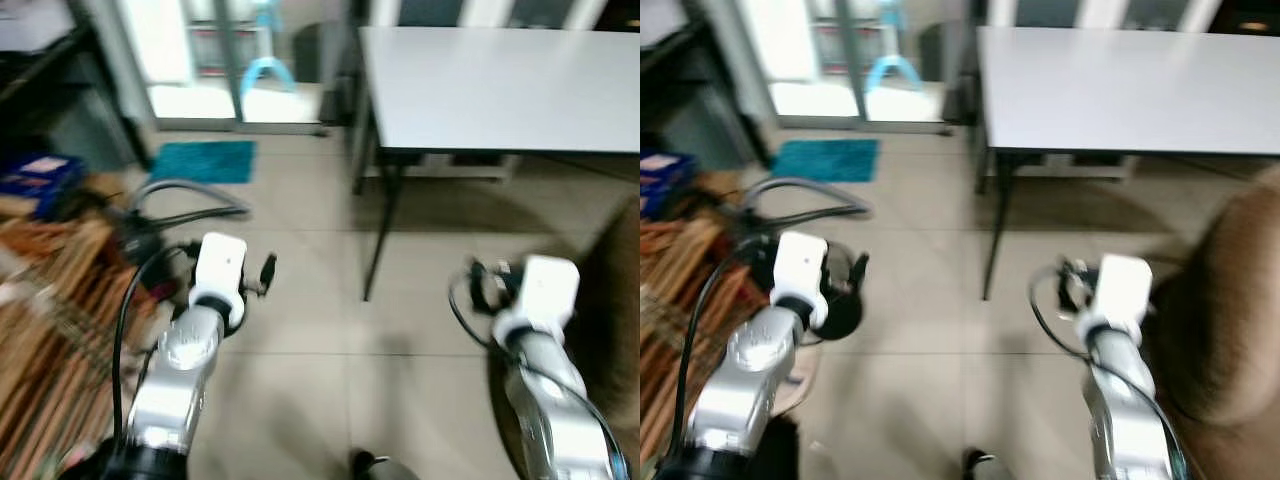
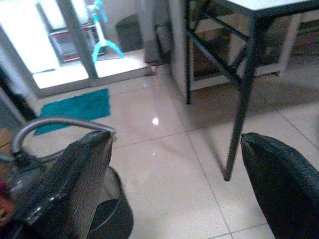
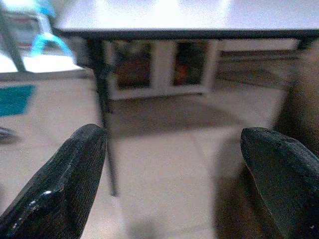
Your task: Move the pillow to the sofa from floor
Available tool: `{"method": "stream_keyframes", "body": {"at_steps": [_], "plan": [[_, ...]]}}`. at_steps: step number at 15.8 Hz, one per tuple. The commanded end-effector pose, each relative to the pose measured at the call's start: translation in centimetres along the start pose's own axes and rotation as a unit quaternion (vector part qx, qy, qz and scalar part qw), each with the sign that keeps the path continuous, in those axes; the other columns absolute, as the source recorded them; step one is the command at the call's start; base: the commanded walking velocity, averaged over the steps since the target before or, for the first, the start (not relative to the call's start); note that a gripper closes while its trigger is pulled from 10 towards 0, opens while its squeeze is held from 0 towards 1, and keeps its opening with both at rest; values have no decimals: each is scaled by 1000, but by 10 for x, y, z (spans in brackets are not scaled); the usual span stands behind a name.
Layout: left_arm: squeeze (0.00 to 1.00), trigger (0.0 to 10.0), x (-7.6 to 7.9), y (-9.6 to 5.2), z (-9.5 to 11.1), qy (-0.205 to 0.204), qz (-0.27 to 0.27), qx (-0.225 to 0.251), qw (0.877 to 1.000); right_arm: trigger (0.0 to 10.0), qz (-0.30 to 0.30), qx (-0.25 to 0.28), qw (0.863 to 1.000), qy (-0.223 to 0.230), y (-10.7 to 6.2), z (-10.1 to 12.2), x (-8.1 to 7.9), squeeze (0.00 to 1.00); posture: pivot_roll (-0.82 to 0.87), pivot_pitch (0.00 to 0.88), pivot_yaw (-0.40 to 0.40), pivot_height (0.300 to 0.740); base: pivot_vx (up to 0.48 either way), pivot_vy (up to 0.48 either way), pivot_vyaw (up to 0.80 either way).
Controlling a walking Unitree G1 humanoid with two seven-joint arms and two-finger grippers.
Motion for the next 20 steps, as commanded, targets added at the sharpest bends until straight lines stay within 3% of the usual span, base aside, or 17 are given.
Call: {"method": "stream_keyframes", "body": {"at_steps": [1, 3, 4, 6, 7, 9, 12, 15, 20], "plan": [[0, 10000, 2, -1, 8, 7, -6, 21, 1000, 10000, 4, 11, 1000, 7, 3, 6, -1, 0, -35, 21, 17, 740, 0, 0, -781], [0, 10000, -5, -2, 16, -16, 2, 44, 999, 10000, 39, 40, 998, -2, 8, 23, -21, 0, -22, 11, 5, 740, 0, 0, -781], [0, 10000, -7, -4, 12, -10, 8, 32, 999, 10000, 58, 45, 997, -20, 5, 22, -32, 0, -13, 6, -12, 740, 0, 0, -781], [0, 10000, -11, -5, 3, 0, 25, 16, 1000, 10000, 62, 33, 997, -16, 7, 18, -34, 0, -12, 4, -19, 740, 0, 0, -781], [0, 10000, -4, -8, 2, -3, 4, 17, 1000, 10000, 64, 20, 998, -6, 7, 14, -35, 0, -6, 0, -21, 740, 0, 0, -781], [0, 10000, -9, -9, -2, 5, 9, 10, 1000, 10000, 61, 14, 998, -22, 4, 9, -39, 0, -20, 7, 3, 740, 0, 0, -781], [0, 10000, -13, -8, -1, 18, 9, 6, 1000, 10000, 35, 0, 999, -21, -6, 1, -29, 0, -50, 23, 42, 740, 0, 0, -781], [0, 10000, -7, -7, 1, 12, -5, 12, 1000, 10000, 14, -11, 1000, -24, -17, -6, -14, 0, -64, 53, 45, 740, 0, 0, -781], [0, 10000, -1, -19, -4, -8, -2, 22, 1000, 10000, 35, -11, 999, -39, -22, -6, -17, 0, -65, 58, 1, 740, 0, 0, -781]]}}
Point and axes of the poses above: a point about 5 cm out from each wrist's last joint towards the gripper, its own y axis pointing out of the wrist towards the gripper, its own z axis along the axis of the wrist's last joint, x = y × z, the point moved 5 cm from there along y, pointing out of the wrist towards the gripper, and after that the axes turned 14 degrees about -y, right-handed, at the moved point
